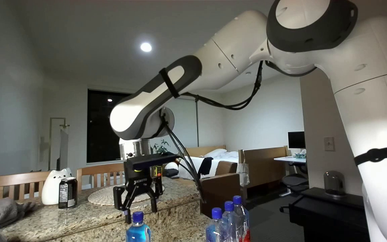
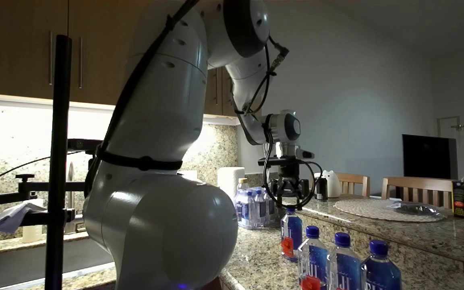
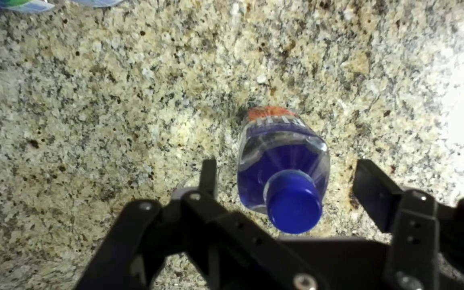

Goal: Move the water bottles forward

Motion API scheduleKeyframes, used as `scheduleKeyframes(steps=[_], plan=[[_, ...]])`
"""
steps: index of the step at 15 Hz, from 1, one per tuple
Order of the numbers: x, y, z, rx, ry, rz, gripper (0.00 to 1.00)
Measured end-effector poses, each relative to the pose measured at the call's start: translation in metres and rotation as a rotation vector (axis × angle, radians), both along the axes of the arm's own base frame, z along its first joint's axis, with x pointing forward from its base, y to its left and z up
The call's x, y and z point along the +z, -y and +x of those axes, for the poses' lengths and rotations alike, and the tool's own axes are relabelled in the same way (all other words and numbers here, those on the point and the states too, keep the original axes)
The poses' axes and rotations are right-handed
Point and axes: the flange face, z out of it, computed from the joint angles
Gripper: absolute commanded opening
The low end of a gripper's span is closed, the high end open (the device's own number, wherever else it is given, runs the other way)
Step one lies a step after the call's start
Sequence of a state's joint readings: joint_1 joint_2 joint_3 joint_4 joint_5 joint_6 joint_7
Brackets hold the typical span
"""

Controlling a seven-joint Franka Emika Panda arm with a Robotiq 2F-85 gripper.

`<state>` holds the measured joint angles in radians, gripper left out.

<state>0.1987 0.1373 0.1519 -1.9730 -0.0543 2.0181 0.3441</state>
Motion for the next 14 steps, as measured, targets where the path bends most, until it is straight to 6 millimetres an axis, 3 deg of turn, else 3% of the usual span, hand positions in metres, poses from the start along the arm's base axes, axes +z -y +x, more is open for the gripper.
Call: scheduleKeyframes(steps=[7,9,12,13,14], plan=[[-0.0049,0.0012,0.001,0.009,-0.017,0.019,0.1],[-0.0049,0.0015,0.0011,0.009,-0.016,0.019,0.06],[-0.005,0.003,0.0017,0.006,-0.017,0.019,0.03],[-0.005,0.0038,0.0019,0.005,-0.016,0.019,0.06],[-0.0049,0.0047,0.0022,0.005,-0.016,0.018,0.31]])
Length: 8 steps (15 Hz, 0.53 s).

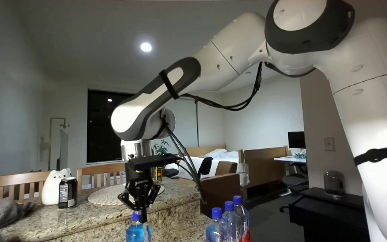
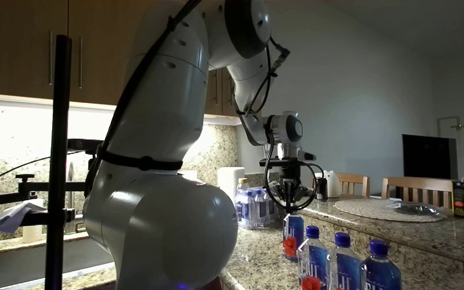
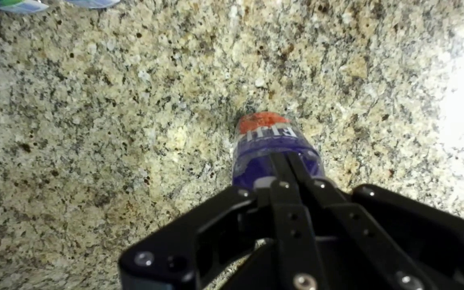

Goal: Move the water bottles forward

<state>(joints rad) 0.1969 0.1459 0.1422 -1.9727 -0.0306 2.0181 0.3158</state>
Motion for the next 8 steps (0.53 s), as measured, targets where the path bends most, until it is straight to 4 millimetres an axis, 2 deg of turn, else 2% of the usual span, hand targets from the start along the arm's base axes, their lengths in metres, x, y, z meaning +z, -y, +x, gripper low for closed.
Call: scheduleKeyframes(steps=[2,8], plan=[[0.0003,0.0017,0.0005,0.001,0.0,0.0,0.35],[-0.0002,0.0095,0.0022,0.057,-0.011,0.007,0.71]])
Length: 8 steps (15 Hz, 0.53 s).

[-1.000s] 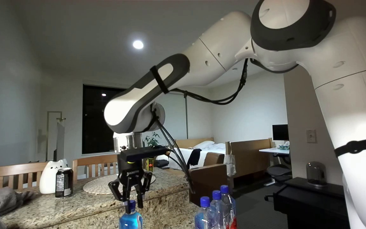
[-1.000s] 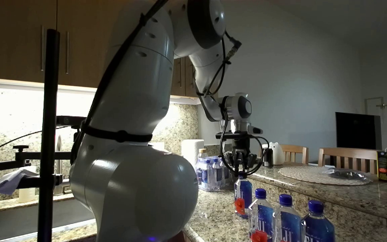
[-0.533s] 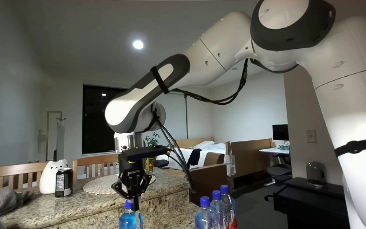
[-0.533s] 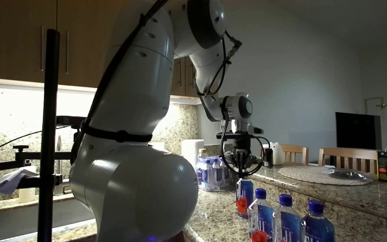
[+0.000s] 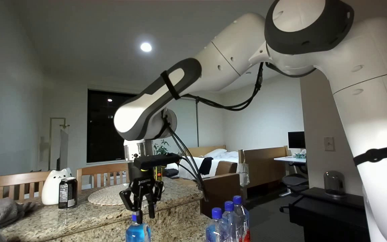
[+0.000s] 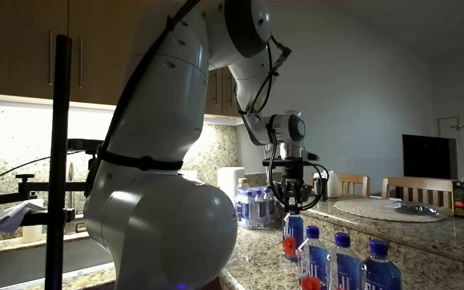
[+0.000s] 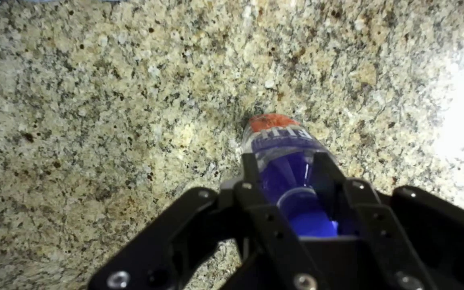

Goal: Move the water bottles forward

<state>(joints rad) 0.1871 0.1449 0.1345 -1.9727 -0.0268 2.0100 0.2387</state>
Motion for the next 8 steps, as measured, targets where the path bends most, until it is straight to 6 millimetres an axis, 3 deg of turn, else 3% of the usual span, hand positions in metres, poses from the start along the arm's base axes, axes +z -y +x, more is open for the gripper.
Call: scheduleKeyframes(steps=[4,8], plan=[[-0.001,-0.0002,0.001,0.047,-0.005,0.011,0.98],[-0.003,-0.0073,0.0013,0.063,-0.01,0.02,1.0]])
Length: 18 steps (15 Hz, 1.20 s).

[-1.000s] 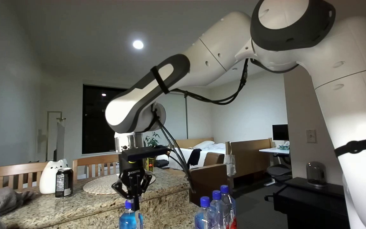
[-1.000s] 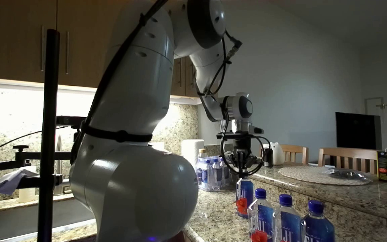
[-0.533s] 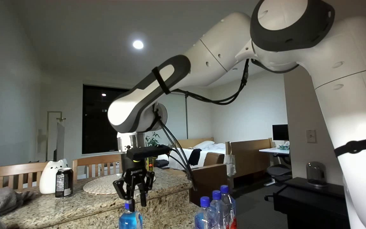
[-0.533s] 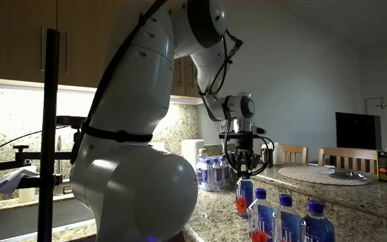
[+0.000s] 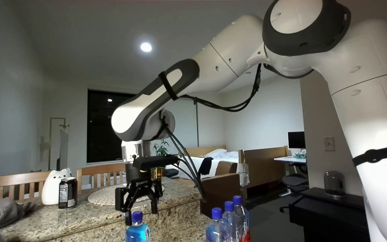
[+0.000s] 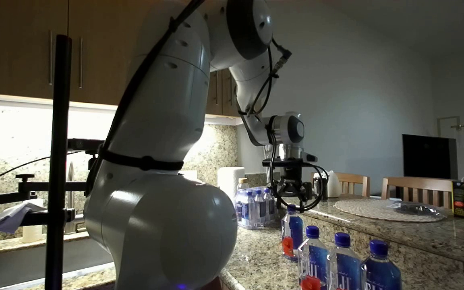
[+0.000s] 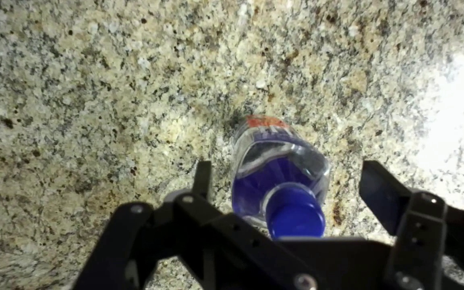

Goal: Move the water bottles forward

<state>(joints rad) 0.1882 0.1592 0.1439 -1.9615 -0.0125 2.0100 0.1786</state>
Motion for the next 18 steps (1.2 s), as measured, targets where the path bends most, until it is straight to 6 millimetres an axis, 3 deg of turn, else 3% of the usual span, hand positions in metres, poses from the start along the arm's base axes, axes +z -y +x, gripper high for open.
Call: scheduleKeyframes(steps=[3,5,14,15,18], plan=[[0.0,-0.006,0.0,0.009,0.002,0.002,1.0],[0.0,-0.007,0.001,0.008,0.004,0.004,0.74],[-0.003,-0.007,0.012,-0.023,0.019,0.01,0.15],[-0.004,-0.007,0.013,-0.025,0.023,0.011,0.1],[-0.003,-0.006,0.014,-0.027,0.026,0.012,0.14]])
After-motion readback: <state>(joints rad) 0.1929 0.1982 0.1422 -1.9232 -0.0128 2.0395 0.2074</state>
